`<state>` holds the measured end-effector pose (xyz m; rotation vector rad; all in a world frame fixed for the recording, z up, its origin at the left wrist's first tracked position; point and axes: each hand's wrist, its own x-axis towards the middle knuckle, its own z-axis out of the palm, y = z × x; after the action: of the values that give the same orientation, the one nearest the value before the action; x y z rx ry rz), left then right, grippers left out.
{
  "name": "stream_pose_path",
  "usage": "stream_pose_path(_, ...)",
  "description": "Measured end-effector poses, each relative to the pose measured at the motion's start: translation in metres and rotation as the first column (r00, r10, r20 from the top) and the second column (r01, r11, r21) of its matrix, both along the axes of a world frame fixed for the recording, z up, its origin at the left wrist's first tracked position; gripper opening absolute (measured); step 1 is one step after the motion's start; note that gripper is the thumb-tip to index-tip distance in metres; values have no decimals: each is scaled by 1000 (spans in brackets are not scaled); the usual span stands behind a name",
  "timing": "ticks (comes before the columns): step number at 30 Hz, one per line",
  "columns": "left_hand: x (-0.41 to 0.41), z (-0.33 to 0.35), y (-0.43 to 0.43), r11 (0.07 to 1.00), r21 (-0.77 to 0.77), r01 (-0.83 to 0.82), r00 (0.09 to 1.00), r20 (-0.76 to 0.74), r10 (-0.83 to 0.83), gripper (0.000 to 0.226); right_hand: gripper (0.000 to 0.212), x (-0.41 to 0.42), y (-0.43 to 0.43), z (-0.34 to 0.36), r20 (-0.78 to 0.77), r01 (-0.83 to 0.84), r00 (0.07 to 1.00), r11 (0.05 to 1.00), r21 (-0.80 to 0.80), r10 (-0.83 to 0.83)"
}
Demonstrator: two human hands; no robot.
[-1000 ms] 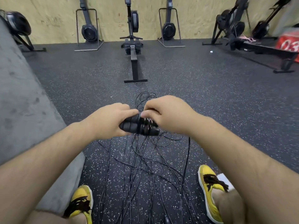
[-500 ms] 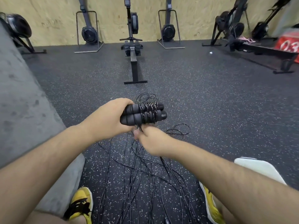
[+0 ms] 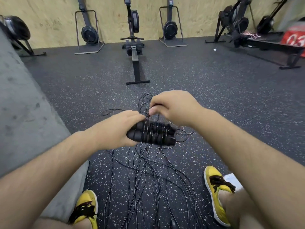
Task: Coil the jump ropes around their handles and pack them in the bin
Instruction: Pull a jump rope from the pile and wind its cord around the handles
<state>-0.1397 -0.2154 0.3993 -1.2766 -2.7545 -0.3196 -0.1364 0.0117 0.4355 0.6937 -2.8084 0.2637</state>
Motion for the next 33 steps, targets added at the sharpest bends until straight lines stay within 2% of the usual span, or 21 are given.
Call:
stream_pose_path(2,11,6,6,996,84,-18,999,46,14,47,21,-15,11,-10,108,-7,994,985,-172,26)
stream_pose_path(5,23,18,8,954,264,-143,976,198,92,58,19,-16,19,-24,316,46,942,887,-459,114)
stream_pose_path(6,25,21,8,932,312,-182,966,236,109,63,21,-12,17,-30,404,77,904,877,-475,140)
stream_pose_path(8,24,24,9,904,352,-242,957,240,163,70,22,0,3,-44,534,121,841,935,-334,82)
stream_pose_path(10,17,23,8,894,345,-286,951,215,222,70,24,10,-22,-58,518,75,853,970,-230,57)
stream_pose_path(14,1,21,-2,915,187,-358,932,133,337,70,28,42,-62,-68,536,-15,840,992,-128,82)
stream_pose_path(16,-3,22,-7,912,112,-395,917,114,383,66,27,48,-63,-64,515,5,856,997,-80,37)
stream_pose_path(20,-3,21,-9,899,64,-434,900,74,429,62,33,46,-54,-40,520,56,853,983,-172,43)
stream_pose_path(24,1,15,4,909,14,-416,909,-35,416,48,37,62,-64,-25,502,-67,858,992,-104,111)
stream_pose_path(26,2,10,6,926,-54,-373,927,-62,369,49,34,64,-61,-14,411,-141,903,990,3,127)
stream_pose_path(29,2,4,4,956,-71,-286,958,-27,285,54,24,47,-43,4,123,-142,985,974,175,121)
stream_pose_path(31,5,3,7,979,-49,-196,980,14,197,52,25,30,-29,8,-17,-133,990,974,182,138)
stream_pose_path(33,11,6,12,992,-4,-125,991,45,125,50,27,13,-12,10,-6,-148,989,983,113,149)
